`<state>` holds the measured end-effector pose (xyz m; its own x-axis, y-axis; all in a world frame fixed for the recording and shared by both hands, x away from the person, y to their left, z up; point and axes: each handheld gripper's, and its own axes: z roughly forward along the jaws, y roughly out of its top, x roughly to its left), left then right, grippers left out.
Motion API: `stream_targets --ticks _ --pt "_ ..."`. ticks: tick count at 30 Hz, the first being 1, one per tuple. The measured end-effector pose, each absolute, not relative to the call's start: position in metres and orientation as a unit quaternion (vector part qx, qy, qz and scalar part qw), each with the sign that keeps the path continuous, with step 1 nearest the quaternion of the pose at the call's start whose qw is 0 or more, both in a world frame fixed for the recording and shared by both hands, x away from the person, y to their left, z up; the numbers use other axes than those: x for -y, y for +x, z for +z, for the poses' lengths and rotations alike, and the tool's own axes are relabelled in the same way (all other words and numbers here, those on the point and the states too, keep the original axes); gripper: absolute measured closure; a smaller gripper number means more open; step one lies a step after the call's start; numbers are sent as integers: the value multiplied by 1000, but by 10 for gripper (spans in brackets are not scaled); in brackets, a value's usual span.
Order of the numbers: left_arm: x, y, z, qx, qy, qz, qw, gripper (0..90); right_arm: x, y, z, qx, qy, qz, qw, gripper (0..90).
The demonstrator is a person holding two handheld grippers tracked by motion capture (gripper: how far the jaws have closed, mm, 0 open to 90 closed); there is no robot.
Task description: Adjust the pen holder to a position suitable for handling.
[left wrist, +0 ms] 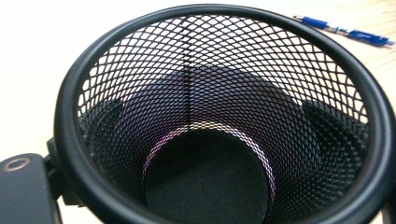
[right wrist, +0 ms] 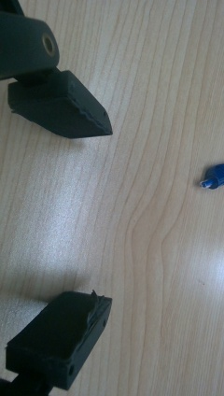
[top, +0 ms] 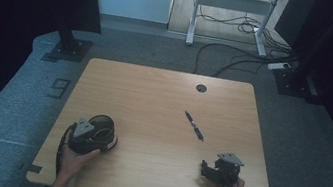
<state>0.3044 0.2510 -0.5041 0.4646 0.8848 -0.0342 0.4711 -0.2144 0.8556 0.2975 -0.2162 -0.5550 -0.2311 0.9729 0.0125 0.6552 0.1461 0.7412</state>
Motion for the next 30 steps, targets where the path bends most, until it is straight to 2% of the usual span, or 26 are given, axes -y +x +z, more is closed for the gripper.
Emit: stream_targets --ticks 10,30 --pt "-236 305 -492 -481 720 226 446 97 216 297 -555 -715 570 321 247 143" --pt "-197 327 -468 -474 725 228 444 97 218 298 -555 -706 582 316 251 127"
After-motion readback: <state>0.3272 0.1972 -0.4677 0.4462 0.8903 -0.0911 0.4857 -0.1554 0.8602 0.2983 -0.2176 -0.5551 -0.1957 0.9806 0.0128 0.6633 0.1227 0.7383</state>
